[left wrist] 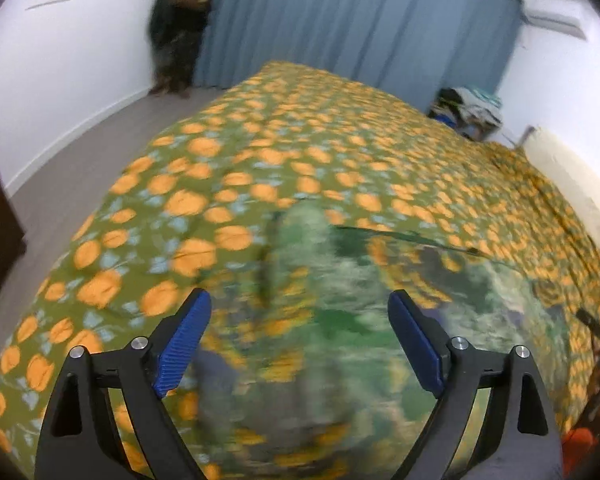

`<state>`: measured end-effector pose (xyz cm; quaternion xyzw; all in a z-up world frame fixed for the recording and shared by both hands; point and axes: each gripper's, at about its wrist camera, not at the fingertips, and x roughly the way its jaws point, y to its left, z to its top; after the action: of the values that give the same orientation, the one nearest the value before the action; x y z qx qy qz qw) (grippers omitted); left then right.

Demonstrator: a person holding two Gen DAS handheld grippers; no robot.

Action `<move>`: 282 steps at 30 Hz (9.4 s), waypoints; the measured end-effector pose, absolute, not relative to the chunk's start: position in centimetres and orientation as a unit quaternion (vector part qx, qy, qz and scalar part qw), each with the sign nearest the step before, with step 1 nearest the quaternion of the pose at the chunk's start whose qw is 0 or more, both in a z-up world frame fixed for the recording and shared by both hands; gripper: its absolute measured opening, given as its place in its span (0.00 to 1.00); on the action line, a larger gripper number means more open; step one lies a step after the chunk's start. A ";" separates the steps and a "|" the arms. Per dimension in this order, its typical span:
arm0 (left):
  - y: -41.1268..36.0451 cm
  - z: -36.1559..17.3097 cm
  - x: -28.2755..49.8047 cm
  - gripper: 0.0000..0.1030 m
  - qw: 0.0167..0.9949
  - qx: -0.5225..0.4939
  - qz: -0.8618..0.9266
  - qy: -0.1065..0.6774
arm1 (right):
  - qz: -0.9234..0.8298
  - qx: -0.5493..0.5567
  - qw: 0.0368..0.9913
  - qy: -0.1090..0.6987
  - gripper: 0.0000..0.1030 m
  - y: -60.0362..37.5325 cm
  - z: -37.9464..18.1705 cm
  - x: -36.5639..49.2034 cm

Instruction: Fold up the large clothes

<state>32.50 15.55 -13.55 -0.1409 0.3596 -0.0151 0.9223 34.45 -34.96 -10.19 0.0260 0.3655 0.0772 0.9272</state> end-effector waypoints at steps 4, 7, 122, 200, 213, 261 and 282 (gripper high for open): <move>11.0 -13.1 34.7 0.88 0.923 -0.126 -0.053 0.360 | 0.113 0.045 0.922 0.368 0.58 -32.0 -9.2 35.3; 6.9 -12.8 36.0 0.88 0.921 -0.109 -0.094 0.361 | 0.123 0.052 0.920 0.368 0.58 -30.4 -9.1 36.8; 7.9 -7.1 37.2 0.28 0.810 -0.093 -0.232 0.531 | 0.341 -0.022 0.902 0.264 0.32 -15.6 -3.9 20.9; 21.5 -19.9 37.0 0.52 0.806 -0.253 -0.094 0.527 | 0.281 -0.034 0.816 0.504 0.35 5.4 -15.4 44.5; 28.4 -21.3 33.4 0.86 0.777 -0.377 -0.105 0.493 | 0.403 -0.063 0.781 0.473 0.35 9.1 -17.5 31.1; 21.2 -20.5 35.0 0.59 0.798 -0.282 -0.175 0.504 | 0.345 0.131 0.818 0.441 0.63 -7.7 -16.9 34.8; 15.0 -18.4 54.7 0.62 0.837 -0.261 -0.176 0.449 | 0.383 0.165 0.817 0.399 0.71 -13.4 -13.4 55.1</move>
<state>54.67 15.03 -18.38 -0.2606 0.4488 -0.1759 0.8365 55.06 -13.39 -13.39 0.1652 0.3991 0.3826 0.8167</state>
